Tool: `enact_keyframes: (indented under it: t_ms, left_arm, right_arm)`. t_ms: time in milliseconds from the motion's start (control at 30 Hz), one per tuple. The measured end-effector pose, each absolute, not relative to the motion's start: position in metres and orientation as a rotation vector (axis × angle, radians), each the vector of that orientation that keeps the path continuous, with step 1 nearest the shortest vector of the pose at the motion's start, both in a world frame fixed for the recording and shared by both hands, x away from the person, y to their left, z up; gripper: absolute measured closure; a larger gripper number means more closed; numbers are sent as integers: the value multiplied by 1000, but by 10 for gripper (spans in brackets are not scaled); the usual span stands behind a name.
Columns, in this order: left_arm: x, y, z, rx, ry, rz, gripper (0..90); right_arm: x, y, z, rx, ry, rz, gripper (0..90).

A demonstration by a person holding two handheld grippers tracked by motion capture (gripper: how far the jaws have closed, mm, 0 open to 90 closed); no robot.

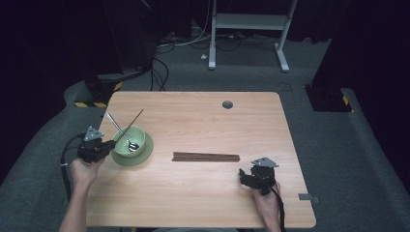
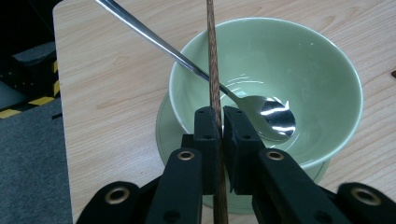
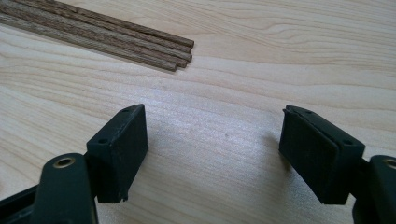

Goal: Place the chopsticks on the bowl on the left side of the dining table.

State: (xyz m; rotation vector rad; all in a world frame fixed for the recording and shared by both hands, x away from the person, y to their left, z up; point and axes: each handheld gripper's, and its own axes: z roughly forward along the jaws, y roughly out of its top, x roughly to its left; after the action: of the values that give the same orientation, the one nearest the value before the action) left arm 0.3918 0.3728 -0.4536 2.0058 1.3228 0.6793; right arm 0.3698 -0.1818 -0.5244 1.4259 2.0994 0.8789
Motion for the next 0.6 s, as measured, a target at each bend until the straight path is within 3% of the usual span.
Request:
enact_keyframes:
  t_ms: [600]
  left_arm:
    - [388,375,-445,1871,1379,649,571]
  right_arm:
    - [370,-182,-524,1426,2099,879,230]
